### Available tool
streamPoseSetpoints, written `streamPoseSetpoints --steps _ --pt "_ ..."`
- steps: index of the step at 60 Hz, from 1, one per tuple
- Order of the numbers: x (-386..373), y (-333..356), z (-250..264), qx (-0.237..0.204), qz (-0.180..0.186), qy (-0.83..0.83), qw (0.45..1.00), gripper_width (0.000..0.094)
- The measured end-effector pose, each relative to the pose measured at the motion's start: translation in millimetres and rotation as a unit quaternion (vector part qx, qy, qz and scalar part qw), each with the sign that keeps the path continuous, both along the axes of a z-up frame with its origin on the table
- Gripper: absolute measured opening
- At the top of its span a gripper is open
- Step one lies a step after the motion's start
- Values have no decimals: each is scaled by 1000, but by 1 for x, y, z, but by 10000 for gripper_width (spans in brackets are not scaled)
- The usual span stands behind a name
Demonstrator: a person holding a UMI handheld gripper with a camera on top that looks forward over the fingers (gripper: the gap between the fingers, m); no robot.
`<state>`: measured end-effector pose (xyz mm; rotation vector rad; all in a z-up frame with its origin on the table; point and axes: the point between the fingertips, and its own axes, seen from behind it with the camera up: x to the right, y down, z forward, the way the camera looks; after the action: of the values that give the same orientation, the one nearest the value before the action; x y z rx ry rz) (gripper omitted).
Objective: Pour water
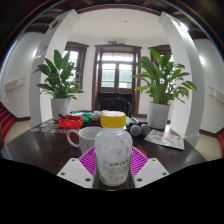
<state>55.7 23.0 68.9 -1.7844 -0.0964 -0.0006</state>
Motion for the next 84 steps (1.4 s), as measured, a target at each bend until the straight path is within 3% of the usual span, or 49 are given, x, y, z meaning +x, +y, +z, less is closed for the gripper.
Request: streamPoseSetpoints --steps 9,18,29,41,51,57,65,70,77,84 --pt "2 6 14 -11 24 -74 997 406" --pt "29 41 36 -17 58 -280 958 407" --pt "43 89 50 0 87 -582 808 403" --pt "32 112 51 22 118 -752 648 414" --pt "24 118 59 39 107 -829 547 413" --pt "22 122 61 45 95 -847 520 419" --pt "18 120 60 52 100 -840 531 418" --pt "15 115 66 61 103 -809 576 422" --pt "23 105 82 54 85 -677 729 415" --pt "31 97 95 25 88 -441 893 418"
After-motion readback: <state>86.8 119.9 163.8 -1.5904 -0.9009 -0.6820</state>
